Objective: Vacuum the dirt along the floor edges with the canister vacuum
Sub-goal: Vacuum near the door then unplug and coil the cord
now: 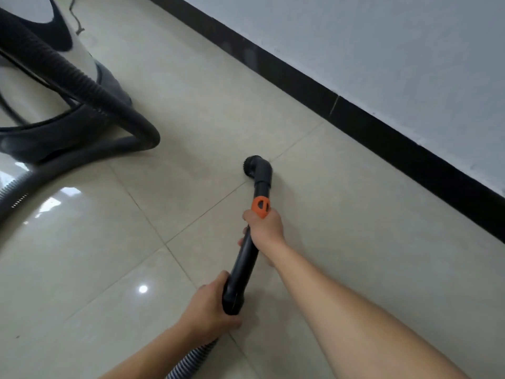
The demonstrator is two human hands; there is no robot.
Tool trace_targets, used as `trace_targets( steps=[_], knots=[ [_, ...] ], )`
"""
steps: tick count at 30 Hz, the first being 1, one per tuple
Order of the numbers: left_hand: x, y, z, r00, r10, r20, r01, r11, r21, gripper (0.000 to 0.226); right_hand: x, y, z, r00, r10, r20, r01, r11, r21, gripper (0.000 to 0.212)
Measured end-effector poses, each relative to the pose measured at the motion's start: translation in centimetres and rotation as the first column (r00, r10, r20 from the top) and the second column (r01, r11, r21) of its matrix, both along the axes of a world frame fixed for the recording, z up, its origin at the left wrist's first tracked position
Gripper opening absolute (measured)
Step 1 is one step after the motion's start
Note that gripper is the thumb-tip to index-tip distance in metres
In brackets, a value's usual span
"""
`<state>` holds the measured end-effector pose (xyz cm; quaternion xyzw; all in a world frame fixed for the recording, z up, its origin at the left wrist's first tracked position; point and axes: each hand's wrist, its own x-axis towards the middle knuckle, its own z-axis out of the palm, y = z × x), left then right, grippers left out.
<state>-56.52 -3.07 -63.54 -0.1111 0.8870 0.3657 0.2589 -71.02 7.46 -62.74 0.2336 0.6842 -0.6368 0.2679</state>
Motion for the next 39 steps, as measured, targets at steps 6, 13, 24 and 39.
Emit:
trace_targets(
  steps=[6, 13, 24, 39],
  knots=[
    [0.7, 4.7, 2.3, 0.945, -0.305, 0.12, 0.307, 0.952, 0.001, 0.042, 4.4, 8.4, 2.5, 0.946, -0.305, 0.106, 0.286, 0.945, 0.161, 0.019],
    [5.3, 6.0, 13.9, 0.931, -0.257, 0.26, 0.225, 0.963, 0.149, 0.04, 10.8, 15.1, 11.6, 0.917, -0.142, 0.374, -0.027, 0.911, 0.412, 0.044],
    [5.0, -2.1, 39.6, 0.971, 0.034, 0.235, -0.09, 0.969, 0.231, 0.043, 8.2, 5.7, 37.9, 0.887, -0.113, 0.448, 0.078, 0.992, 0.097, 0.032],
    [1.8, -12.3, 55.4, 0.835, 0.543, 0.089, -0.55, 0.815, 0.185, 0.022, -8.7, -14.7, 63.3, 0.995, 0.083, 0.047, -0.087, 0.993, 0.084, 0.024]
  ],
)
